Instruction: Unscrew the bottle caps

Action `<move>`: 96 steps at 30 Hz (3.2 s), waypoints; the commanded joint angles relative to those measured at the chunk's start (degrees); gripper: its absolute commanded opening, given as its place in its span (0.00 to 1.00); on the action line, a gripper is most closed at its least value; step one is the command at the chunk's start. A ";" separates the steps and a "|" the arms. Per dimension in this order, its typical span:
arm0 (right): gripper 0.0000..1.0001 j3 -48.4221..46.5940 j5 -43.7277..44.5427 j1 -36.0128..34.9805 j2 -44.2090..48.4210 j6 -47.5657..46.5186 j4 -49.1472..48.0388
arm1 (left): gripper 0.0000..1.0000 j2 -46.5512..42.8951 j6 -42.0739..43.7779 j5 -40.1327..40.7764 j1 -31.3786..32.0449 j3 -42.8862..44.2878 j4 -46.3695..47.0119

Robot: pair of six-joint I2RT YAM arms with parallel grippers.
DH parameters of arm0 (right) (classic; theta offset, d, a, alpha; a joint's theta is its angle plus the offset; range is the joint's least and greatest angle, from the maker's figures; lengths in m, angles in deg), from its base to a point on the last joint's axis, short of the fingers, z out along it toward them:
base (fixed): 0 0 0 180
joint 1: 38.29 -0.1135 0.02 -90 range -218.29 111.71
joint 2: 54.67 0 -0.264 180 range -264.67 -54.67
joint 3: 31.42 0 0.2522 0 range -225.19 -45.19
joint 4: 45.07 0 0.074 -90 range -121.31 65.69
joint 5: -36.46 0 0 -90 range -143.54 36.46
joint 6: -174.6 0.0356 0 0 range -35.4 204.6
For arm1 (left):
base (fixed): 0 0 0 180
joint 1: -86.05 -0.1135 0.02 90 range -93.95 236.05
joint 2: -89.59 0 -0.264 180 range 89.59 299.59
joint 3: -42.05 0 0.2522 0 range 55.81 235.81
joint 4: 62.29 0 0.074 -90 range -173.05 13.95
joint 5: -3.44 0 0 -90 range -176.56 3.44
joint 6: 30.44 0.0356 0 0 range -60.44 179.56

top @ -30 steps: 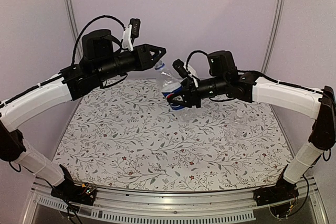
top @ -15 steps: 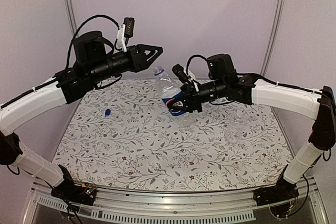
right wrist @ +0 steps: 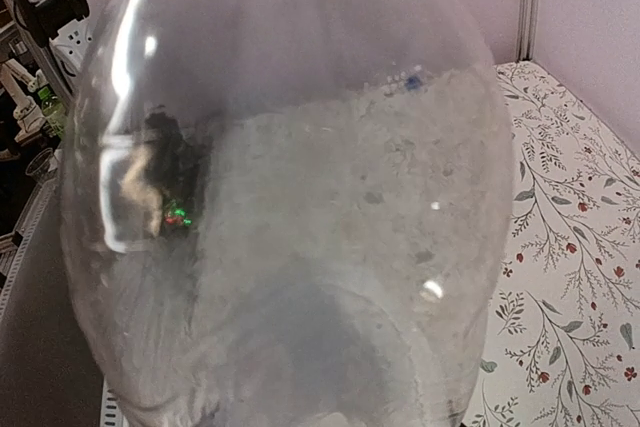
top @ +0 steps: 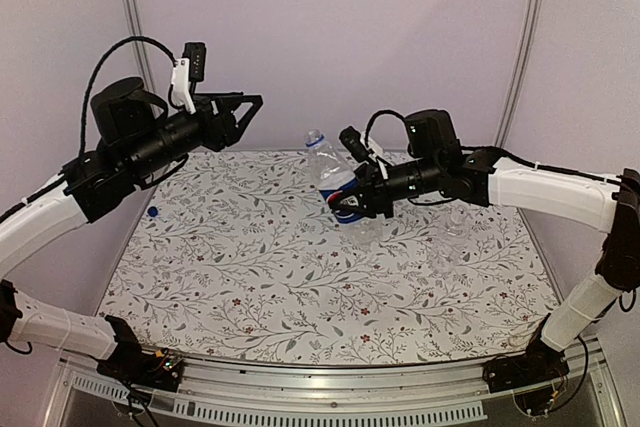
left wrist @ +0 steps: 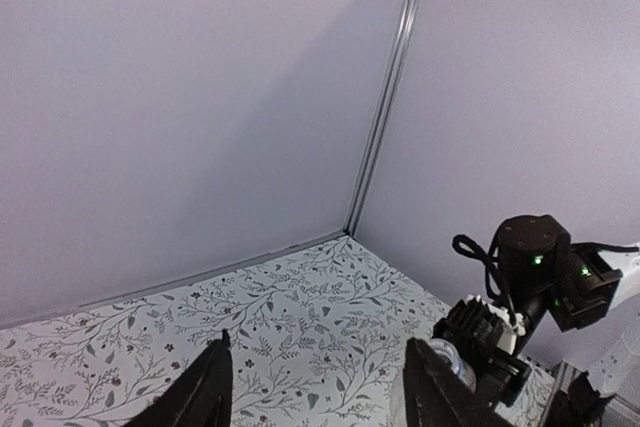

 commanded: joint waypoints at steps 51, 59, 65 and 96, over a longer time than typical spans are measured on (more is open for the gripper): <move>0.37 10.14 3.17 1.78 -0.15 7.66 -21.81 | 0.71 29.38 7.76 4.82 -49.14 3.98 -30.45; 0.37 10.42 2.77 1.82 -0.62 7.40 -21.72 | 0.61 39.13 8.29 4.06 -53.63 5.24 -27.25; 0.37 10.70 1.44 1.82 -1.92 7.65 -22.13 | 0.51 44.55 8.69 2.72 -55.85 7.22 -26.52; 0.36 9.57 -0.13 1.79 -7.02 7.62 -21.91 | 0.38 54.03 10.28 0.73 -56.60 14.63 -24.68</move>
